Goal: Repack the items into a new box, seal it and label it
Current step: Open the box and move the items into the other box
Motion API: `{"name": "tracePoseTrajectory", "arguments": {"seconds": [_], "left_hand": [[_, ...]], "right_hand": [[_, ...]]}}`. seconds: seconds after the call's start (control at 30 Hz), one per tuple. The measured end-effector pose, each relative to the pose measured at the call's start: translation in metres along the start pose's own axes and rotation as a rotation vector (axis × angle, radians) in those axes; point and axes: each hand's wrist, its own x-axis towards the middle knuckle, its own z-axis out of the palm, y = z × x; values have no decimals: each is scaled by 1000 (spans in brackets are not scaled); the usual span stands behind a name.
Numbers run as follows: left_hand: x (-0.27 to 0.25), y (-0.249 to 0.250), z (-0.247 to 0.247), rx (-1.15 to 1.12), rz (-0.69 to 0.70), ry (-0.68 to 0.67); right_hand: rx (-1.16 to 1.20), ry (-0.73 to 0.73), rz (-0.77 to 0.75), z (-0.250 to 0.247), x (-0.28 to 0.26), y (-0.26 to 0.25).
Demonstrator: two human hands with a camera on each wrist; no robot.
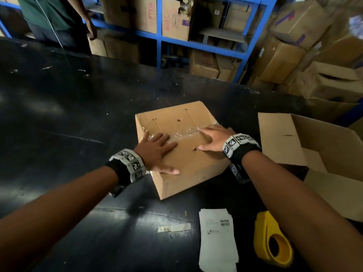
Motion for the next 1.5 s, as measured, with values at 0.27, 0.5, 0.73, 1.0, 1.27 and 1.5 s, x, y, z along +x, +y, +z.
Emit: {"name": "tracePoseTrajectory", "arguments": {"seconds": [0.27, 0.5, 0.73, 1.0, 1.27, 1.5], "left_hand": [[36, -56, -34, -117, 118, -98], [51, -40, -19, -79, 65, 55], [52, -38, -38, -340, -31, 240], [18, -34, -70, -413, 51, 456], [-42, -16, -77, -810, 24, 482], [-97, 9, -57, -1035, 23, 406]], "right_hand": [[-6, 17, -2, 1, 9, 10], [44, -86, -7, 7, 9, 10], [174, 107, 7, -5, -10, 8], [298, 265, 36, -21, -53, -7], [625, 379, -131, -32, -103, 1], [621, 163, -268, -23, -138, 15]]}}
